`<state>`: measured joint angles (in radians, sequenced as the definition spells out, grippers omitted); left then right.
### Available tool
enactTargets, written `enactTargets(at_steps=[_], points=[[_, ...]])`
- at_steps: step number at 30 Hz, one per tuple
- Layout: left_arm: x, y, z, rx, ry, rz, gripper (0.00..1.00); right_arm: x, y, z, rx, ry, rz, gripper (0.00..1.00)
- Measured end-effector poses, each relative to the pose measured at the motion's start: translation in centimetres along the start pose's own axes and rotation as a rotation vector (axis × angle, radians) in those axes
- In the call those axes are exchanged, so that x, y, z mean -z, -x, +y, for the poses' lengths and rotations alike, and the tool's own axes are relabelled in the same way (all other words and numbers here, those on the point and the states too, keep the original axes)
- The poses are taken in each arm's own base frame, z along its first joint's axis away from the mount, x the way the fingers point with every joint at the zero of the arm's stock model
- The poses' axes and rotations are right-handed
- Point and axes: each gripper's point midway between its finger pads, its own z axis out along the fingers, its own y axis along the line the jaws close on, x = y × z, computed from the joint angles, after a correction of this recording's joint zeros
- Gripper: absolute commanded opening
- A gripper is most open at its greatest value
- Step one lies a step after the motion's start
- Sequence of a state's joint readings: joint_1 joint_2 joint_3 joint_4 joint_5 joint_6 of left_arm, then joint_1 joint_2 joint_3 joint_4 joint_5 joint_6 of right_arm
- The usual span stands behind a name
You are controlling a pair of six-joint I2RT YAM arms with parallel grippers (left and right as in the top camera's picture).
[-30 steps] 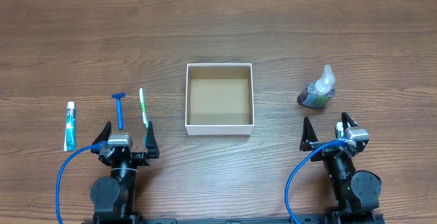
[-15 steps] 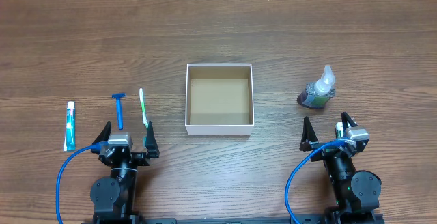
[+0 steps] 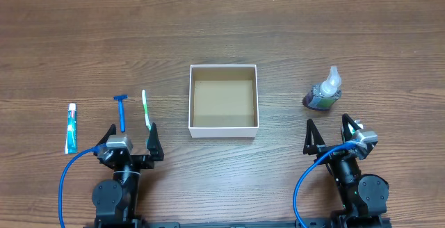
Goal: Pack container
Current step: 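Move right gripper to the soap pump bottle and close on it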
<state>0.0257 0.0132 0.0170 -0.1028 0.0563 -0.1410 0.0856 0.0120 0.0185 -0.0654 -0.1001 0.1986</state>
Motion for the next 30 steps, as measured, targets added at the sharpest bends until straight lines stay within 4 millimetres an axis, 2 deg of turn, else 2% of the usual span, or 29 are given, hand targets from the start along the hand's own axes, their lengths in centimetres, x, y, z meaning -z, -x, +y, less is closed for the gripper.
enactTargets(at_steps=[3, 5, 7, 11, 14, 17, 22, 25, 30], points=[[0.8, -0.2, -0.4, 0.032, -0.009, 0.076, 1.0, 0.0, 0.1, -0.1, -0.02, -0.011, 0.016, 1.0], [1.5, 0.7, -0.7, 0.048, -0.015, 0.1, 1.0, 0.0, 1.0, 0.1, -0.028, -0.02, 0.028, 1.0], [2.2, 2.3, -1.1, 0.053, -0.022, 0.105, 1.0, -0.1, 2.6, 0.5, -0.033, -0.023, 0.032, 1.0], [3.7, 7.4, -2.1, 0.057, -0.028, 0.114, 1.0, -1.2, 6.7, 1.4, -0.044, -0.046, 0.089, 1.0], [4.0, 9.5, -2.4, 0.063, -0.018, 0.187, 1.0, -2.4, 7.6, 1.4, -0.062, -0.089, 0.235, 1.0], [3.8, 11.4, -2.7, 0.065, 0.002, 0.32, 1.0, -4.5, 9.3, 1.7, -0.082, -0.136, 0.396, 1.0], [3.3, 13.2, -2.9, 0.039, 0.027, 0.543, 1.0, -5.5, 10.5, 1.9, -0.07, -0.207, 0.702, 1.0], [2.8, 13.8, -3.0, 0.023, 0.033, 0.638, 1.0, -6.4, 11.7, 2.1, -0.067, -0.232, 0.826, 1.0], [2.1, 13.3, -2.9, 0.018, 0.043, 0.763, 1.0, -8.1, 12.5, 2.0, -0.054, -0.242, 0.887, 1.0]])
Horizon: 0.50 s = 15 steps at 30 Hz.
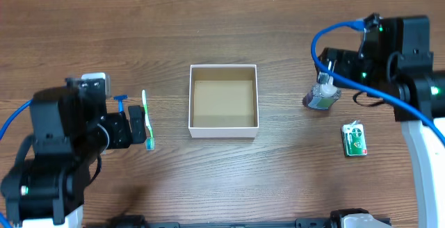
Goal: Pack container
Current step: 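Move right gripper to the soap pump bottle and close on it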
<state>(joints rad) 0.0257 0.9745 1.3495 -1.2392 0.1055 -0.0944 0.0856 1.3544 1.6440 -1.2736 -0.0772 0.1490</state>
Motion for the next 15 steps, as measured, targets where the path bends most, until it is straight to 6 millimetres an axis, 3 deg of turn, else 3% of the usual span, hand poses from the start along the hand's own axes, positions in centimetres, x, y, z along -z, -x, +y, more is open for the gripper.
enactTargets(at_steps=[7, 15], points=[[-1.7, -0.8, 0.3, 0.01, 0.009, 0.097, 1.0, -3.1, -0.2, -2.2, -0.002, -0.125, 0.084, 1.0], [-2.2, -1.2, 0.3, 0.013, 0.012, 0.131, 1.0, -8.9, -2.5, -5.2, -0.091, -0.223, 0.264, 1.0]])
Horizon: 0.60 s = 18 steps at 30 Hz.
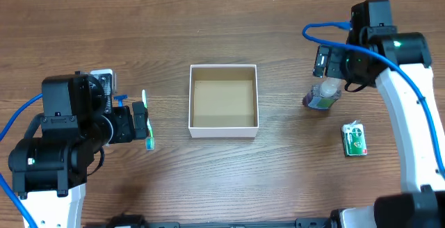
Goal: Pack container
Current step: 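Move right gripper to the soap pump bottle and close on it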
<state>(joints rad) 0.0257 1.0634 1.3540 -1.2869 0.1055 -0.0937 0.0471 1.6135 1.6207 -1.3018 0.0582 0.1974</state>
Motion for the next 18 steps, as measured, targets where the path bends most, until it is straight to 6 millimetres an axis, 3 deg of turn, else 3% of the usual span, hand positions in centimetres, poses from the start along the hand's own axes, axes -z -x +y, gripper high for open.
enactTargets(at_steps=[9, 18], points=[[0.0, 0.0, 0.0, 0.0, 0.0, -0.001, 1.0, -3.1, -0.9, -2.8, -0.112, 0.003, 0.08, 1.0], [0.0, 0.0, 0.0, 0.0, 0.0, -0.001, 1.0, -4.3, -1.4, -2.3, -0.084, 0.043, 0.097, 1.0]])
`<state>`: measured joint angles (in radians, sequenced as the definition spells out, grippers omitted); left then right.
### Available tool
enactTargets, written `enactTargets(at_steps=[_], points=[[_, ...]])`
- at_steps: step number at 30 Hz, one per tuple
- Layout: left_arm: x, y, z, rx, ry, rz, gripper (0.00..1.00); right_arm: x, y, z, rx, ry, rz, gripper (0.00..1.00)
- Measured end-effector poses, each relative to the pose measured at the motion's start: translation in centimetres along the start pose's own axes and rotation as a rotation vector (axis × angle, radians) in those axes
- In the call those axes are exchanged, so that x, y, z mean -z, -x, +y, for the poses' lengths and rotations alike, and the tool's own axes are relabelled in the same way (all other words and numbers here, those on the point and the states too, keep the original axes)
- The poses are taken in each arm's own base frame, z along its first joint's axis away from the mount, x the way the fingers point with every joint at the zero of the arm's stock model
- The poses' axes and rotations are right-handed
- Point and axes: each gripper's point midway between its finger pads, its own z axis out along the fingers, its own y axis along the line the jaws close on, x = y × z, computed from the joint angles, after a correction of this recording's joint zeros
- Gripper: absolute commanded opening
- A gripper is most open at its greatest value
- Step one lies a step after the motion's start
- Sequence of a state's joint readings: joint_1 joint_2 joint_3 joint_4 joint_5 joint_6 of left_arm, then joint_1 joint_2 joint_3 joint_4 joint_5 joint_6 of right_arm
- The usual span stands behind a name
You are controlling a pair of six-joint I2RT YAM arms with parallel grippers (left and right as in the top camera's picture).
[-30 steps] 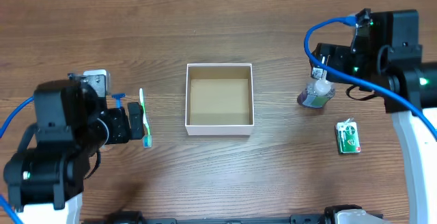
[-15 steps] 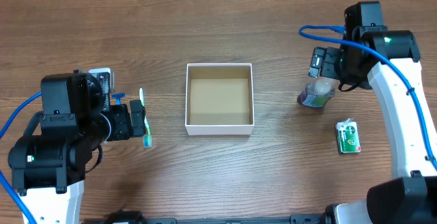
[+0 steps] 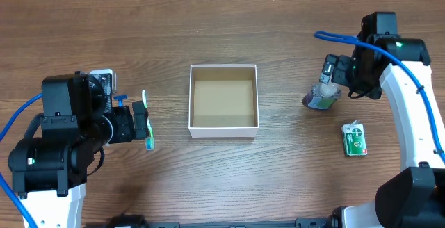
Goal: Pack container
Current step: 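Move right gripper to the soap pump bottle and close on it, then lift the soap bottle with right gripper and carry it over the box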
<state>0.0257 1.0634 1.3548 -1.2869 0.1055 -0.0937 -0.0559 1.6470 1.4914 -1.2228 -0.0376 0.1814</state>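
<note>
An open white box (image 3: 192, 99) with a brown floor stands mid-table. To its left lies a green-and-white toothbrush (image 3: 147, 117), with a blue razor (image 3: 121, 99) partly under the left arm. My left gripper (image 3: 141, 121) is down at the toothbrush's left side; whether its jaws have closed on it is hidden. Right of the box lies a clear bottle of purple liquid (image 3: 320, 100). Over its cap end hovers my right gripper (image 3: 329, 73), which looks open. A green packet (image 3: 355, 139) rests further toward the front.
The left arm's bulk covers the table's left part, hiding anything beneath it. The right arm reaches in from the right edge, its blue cable looping above the bottle. Bare wood surrounds the box.
My right gripper has shifted a little right and toward the front, now over the bottle's cap end. The left gripper and toothbrush have not visibly moved.
Both arms were folded at the front edge, grippers open; toothpaste, razor and toothbrush lay left, the bottle right. Then the left gripper was at the toothbrush and the right arm above the bottle, uncovering a green packet. Both have stayed near those items since.
</note>
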Motion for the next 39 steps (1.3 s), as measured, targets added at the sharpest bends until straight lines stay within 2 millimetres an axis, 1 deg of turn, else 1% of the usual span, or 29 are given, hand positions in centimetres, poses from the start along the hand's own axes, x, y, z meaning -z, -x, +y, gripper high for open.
enactTargets(at_steps=[5, 8, 12, 15, 18, 22, 23, 24, 26, 29, 31, 36, 37, 39], points=[[0.0, 0.0, 0.0, 0.0, 0.0, 0.0, 1.0, -0.1, -0.1, 0.7, 0.047, 0.007, -0.004, 1.0], [0.0, 0.0, 0.0, 0.0, 0.0, 0.0, 1.0, -0.3, 0.4, 1.6, 0.08, 0.022, -0.031, 1.0], [0.0, 0.0, 0.0, 0.0, 0.0, 0.0, 1.0, -1.4, 0.5, 2.4, 0.109, 0.036, -0.05, 1.0], [0.0, 0.0, 0.0, 0.0, 0.0, 0.0, 1.0, -2.5, 0.0, 2.4, 0.116, 0.034, -0.039, 0.99], [0.0, 0.0, 0.0, 0.0, 0.0, 0.0, 1.0, -2.8, -0.1, 2.3, 0.117, 0.034, -0.038, 0.91], [0.0, 0.0, 0.0, 0.0, 0.0, 0.0, 1.0, -2.8, 0.3, 2.5, 0.117, 0.038, -0.053, 0.72], [0.0, 0.0, 0.0, 0.0, 0.0, 0.0, 1.0, -2.8, 0.3, 2.5, 0.115, 0.039, -0.054, 0.7], [0.0, 0.0, 0.0, 0.0, 0.0, 0.0, 1.0, -2.8, 0.3, 2.5, 0.115, 0.038, -0.054, 0.66], [0.0, 0.0, 0.0, 0.0, 0.0, 0.0, 1.0, -2.8, 0.3, 2.5, 0.117, 0.039, -0.054, 0.63], [0.0, 0.0, 0.0, 0.0, 0.0, 0.0, 1.0, -2.8, 0.4, 2.5, 0.118, 0.039, -0.058, 0.61], [0.0, 0.0, 0.0, 0.0, 0.0, 0.0, 1.0, -2.8, 0.4, 2.5, 0.118, 0.039, -0.059, 0.57], [0.0, 0.0, 0.0, 0.0, 0.0, 0.0, 1.0, -2.8, 0.4, 2.5, 0.118, 0.038, -0.059, 0.52], [0.0, 0.0, 0.0, 0.0, 0.0, 0.0, 1.0, -2.8, 0.4, 2.5, 0.118, 0.037, -0.06, 0.49], [0.0, 0.0, 0.0, 0.0, 0.0, 0.0, 1.0, -2.8, 0.4, 2.5, 0.119, 0.036, -0.059, 0.45]])
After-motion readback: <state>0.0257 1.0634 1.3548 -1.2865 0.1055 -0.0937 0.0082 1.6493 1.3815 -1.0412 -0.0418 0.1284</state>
